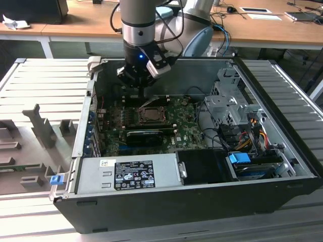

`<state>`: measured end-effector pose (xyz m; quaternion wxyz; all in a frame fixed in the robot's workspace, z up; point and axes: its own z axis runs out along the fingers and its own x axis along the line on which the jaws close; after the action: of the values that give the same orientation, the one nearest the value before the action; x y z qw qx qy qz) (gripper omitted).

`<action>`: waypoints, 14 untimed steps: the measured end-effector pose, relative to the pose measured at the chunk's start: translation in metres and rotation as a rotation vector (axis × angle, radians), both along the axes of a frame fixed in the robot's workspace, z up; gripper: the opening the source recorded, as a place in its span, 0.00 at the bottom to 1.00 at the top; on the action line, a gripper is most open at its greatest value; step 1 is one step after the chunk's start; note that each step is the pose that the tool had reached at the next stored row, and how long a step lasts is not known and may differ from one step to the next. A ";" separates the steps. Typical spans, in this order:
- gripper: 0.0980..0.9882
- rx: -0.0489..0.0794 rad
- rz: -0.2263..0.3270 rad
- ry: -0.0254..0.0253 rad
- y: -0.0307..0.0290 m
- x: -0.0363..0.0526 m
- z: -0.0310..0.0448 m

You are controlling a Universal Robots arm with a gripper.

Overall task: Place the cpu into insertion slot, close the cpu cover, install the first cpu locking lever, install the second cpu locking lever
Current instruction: 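Install the first cpu locking lever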

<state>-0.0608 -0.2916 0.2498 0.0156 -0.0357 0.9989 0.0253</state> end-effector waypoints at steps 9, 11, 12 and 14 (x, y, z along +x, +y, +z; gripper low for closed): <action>0.01 0.025 0.006 0.0001 -0.0001 0.0169 -0.0096; 0.01 0.031 0.006 0.0001 -0.0001 0.0181 -0.0108; 0.01 0.032 0.006 0.0000 -0.0001 0.0190 -0.0136; 0.01 0.033 0.006 0.0001 0.0001 0.0201 -0.0178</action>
<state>-0.0407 -0.2915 0.2321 0.0161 -0.0385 0.9982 0.0421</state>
